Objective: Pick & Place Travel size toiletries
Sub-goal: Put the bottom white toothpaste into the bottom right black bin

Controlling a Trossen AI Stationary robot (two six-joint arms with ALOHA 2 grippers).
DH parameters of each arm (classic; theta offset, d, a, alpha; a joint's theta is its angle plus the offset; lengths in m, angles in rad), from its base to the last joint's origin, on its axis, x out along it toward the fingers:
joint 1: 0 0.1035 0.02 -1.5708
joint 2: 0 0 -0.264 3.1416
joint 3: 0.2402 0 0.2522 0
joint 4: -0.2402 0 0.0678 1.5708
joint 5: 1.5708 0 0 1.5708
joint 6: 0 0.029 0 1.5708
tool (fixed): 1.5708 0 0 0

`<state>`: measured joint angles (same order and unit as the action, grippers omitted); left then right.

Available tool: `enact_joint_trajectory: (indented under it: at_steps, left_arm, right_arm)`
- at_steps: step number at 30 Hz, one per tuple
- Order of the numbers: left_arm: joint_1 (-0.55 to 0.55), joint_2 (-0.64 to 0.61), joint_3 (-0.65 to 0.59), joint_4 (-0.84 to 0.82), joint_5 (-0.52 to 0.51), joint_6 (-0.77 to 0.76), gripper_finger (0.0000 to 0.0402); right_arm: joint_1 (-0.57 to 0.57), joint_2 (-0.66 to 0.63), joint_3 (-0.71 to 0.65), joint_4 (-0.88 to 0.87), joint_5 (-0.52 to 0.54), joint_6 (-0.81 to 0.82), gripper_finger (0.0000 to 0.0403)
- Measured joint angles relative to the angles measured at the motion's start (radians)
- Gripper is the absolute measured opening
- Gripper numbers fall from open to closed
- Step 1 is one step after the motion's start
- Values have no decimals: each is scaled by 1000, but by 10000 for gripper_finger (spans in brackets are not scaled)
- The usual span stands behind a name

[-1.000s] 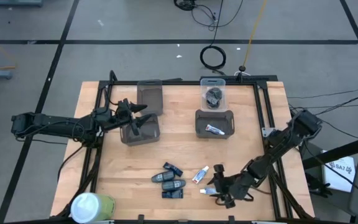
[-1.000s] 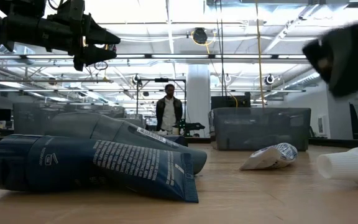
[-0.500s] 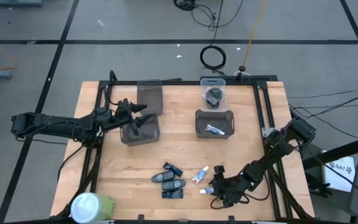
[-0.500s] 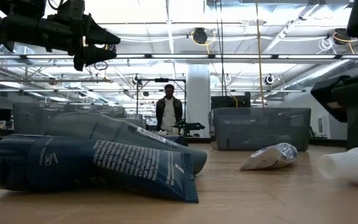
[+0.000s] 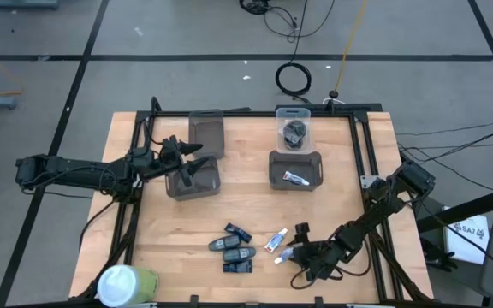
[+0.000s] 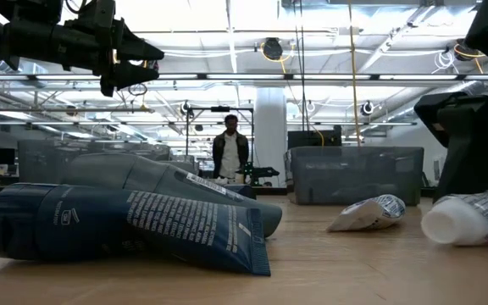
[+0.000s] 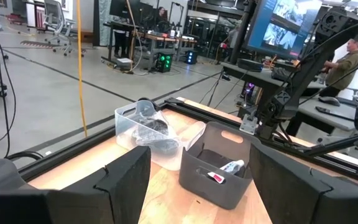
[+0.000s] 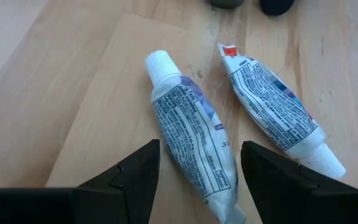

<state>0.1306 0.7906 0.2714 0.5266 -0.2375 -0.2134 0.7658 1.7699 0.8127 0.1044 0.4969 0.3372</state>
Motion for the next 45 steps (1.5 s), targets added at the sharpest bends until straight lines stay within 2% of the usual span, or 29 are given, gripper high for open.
enact_joint_trajectory:
  at_steps: [5, 9, 14, 20, 37, 45]
  left_arm:
    - [0, 0, 0, 0, 0, 0, 271]
    - [0, 0, 0, 0, 0, 0, 271]
    - [0, 0, 0, 0, 0, 0, 271]
    - [0, 0, 0, 0, 0, 0, 271]
    - [0, 0, 0, 0, 0, 0, 271]
    - [0, 0, 0, 0, 0, 0, 271]
  right_arm:
    - [-12, 0, 0, 4, -8, -40, 212]
    - [-51, -2, 0, 8, -98, -43, 212]
    - [-87, -3, 0, 9, -158, -61, 212]
    - [-100, -2, 0, 8, -160, -87, 207]
    - [-101, 2, 0, 5, -162, -88, 90]
    - [-101, 2, 0, 4, -158, -89, 71]
